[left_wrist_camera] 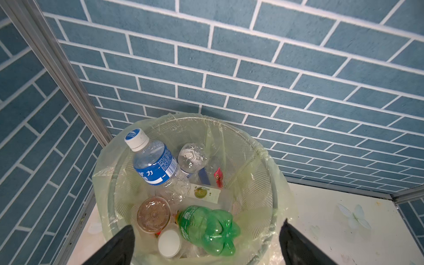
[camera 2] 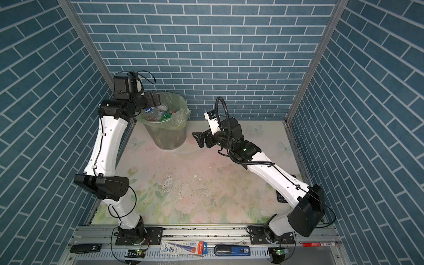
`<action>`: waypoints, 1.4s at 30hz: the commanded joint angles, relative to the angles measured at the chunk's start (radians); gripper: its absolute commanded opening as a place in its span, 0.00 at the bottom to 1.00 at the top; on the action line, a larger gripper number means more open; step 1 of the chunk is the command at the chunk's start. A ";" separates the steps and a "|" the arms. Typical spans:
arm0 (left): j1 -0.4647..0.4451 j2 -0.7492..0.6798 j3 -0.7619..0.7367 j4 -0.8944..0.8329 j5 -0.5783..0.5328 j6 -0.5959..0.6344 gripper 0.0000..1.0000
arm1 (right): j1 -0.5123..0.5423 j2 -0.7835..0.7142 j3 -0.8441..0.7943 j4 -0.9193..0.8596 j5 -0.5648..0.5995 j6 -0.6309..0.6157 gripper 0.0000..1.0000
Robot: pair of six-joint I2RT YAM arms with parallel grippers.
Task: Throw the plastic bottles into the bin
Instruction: 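Lower the bottle into the bin and open the left gripper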
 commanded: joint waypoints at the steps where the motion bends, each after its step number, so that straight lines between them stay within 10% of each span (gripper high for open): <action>1: 0.030 0.079 0.096 -0.037 0.001 0.019 0.99 | 0.005 0.004 0.029 -0.010 0.023 -0.010 0.99; 25: 0.180 0.423 0.206 0.225 0.327 -0.088 0.99 | 0.003 0.057 0.061 -0.047 0.010 -0.017 0.99; 42: 0.156 0.197 -0.044 0.299 0.377 -0.109 0.99 | 0.004 0.082 0.088 -0.051 -0.001 -0.018 0.99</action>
